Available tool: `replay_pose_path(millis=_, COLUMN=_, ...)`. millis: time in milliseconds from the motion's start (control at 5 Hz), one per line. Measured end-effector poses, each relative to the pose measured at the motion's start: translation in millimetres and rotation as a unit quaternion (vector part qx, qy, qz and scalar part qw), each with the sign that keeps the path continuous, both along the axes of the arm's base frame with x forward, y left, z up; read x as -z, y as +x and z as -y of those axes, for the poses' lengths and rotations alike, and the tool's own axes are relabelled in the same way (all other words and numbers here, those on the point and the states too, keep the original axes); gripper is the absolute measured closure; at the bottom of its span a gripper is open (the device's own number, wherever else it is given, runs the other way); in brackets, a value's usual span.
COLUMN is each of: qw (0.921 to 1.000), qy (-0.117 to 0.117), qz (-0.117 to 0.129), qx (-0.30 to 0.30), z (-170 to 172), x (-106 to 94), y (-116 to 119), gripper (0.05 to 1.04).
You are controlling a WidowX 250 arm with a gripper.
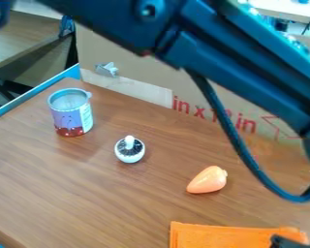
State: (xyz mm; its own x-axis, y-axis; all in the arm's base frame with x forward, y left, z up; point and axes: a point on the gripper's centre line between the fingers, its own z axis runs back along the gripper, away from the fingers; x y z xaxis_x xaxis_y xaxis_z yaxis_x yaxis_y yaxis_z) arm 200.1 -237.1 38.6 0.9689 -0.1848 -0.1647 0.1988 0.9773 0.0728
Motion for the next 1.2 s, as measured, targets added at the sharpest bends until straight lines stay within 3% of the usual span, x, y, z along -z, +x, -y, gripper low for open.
replay_pose_path(millis=200, qw=0.9987, qy=0.045, qz=-0.008, qx=-0.023, z=-22.5, x=12.0, y=-16.1, gripper=0.081)
replay_pose_path(millis=400, qw=0.9975, qy=0.067, qz=-0.012, qx=-0.02, z=-49.0, x=11.8, y=-33.9, gripper=0.081)
replay_pose_path(millis=800, qw=0.9977, qy=0.052, qz=0.007, qx=0.044, z=-118.2, x=18.1, y=-31.8, gripper=0.081)
replay_pose_path(millis=1000, qw=0.9964, qy=0.065, qz=0.021, qx=0.05, z=-157.5, x=21.9, y=-22.3, gripper=0.081)
replay_pose_path(millis=1200, qw=0.9953, qy=0.079, qz=0.004, qx=0.055, z=-184.2, x=27.6, y=-13.5, gripper=0.081)
